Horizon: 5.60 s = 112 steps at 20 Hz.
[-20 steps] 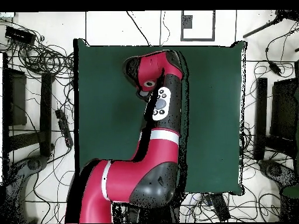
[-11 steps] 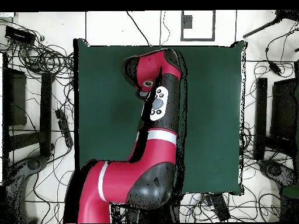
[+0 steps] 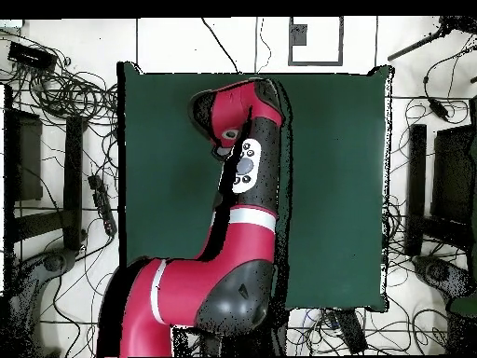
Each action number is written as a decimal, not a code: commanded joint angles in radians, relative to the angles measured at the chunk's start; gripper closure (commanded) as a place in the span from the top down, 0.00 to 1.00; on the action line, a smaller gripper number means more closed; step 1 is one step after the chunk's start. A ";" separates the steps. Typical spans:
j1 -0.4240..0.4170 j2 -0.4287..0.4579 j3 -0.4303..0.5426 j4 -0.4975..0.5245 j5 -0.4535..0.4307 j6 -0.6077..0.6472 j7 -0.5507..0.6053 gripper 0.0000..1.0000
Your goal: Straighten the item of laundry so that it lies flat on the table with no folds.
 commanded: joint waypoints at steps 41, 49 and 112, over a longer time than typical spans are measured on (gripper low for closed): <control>0.103 -0.162 0.031 0.314 0.251 0.099 0.456 0.00; 0.117 -0.223 0.046 0.359 0.288 0.080 0.479 0.00; 0.050 -0.537 0.099 1.250 -0.066 -2.033 0.420 0.00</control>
